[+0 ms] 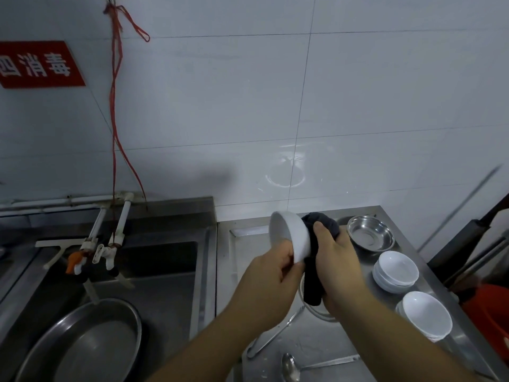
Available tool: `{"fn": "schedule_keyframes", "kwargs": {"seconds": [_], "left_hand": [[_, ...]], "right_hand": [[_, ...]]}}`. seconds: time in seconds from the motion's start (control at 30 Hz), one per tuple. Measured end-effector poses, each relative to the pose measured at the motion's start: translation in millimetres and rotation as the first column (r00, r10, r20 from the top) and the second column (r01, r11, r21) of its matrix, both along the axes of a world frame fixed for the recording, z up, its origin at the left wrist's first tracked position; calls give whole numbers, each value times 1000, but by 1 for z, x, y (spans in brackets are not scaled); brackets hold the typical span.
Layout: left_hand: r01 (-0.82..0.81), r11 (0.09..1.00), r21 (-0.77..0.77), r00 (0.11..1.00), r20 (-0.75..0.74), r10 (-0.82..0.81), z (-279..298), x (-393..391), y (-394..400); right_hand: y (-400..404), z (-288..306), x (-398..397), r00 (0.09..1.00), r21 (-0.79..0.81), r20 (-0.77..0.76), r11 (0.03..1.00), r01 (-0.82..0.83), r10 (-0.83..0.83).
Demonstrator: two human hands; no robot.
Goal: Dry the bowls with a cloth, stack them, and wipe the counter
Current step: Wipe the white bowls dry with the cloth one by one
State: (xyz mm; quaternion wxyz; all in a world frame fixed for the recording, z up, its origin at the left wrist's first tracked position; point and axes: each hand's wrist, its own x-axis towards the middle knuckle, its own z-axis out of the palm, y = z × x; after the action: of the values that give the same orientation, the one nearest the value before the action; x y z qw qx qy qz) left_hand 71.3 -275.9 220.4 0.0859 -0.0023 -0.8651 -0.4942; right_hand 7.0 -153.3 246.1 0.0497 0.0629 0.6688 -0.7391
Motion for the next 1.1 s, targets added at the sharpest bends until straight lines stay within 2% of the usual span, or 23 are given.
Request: {"fn": "schedule_keyframes", "kwargs": {"seconds": [0.13,0.27,0.37,0.47,0.57,0.67,0.73,0.8,0.87,0.93,1.0,1.07,1.1], "left_hand": [[3,983,-182,1000,-11,-5,-1,0,-1],[75,907,-414,996,-3,-84,3,-3,-1],[174,832,-526,982,30,-186,6,-4,8],[217,759,-613,972,61,-229,3,-8,17],[189,731,-656,971,16,-237,-4,-13,23],[81,699,-711,979,-75,-189,-16,-18,26],[-20,768,-640,991,-113,-68,-25,-25,23],[-99,860,-501,995,-79,69,-36,-33,18],[-84,945,-317,989,90,119,-46,-39,16],[-24,997,-69,954,295,43,-54,-44,23],[-98,960,262,910,415,-20,-61,-49,37],[-246,802,544,866,496,-71,-66,-54,54],[-287,743,605,858,508,-82,-70,-57,61]], "right_hand": [[8,-4,0,999,-62,36,998,26,-24],[17,-11,-1,994,-121,99,991,53,-41],[23,-20,1,999,-112,8,993,-36,37],[33,-27,2,999,-47,-19,998,-37,36],[45,-37,0,998,-93,65,996,7,-1],[55,-45,-2,990,-169,138,985,25,-1],[64,-51,-4,984,-203,175,977,62,-26],[75,-55,-6,973,-224,218,966,129,-79],[88,-60,-9,956,-239,273,954,178,-110],[101,-65,-11,948,-248,299,949,192,-114],[115,-72,-12,944,-237,310,953,191,-112],[130,-80,-15,947,-227,303,958,175,-101],[139,-85,-16,950,-217,293,961,173,-105]]}}
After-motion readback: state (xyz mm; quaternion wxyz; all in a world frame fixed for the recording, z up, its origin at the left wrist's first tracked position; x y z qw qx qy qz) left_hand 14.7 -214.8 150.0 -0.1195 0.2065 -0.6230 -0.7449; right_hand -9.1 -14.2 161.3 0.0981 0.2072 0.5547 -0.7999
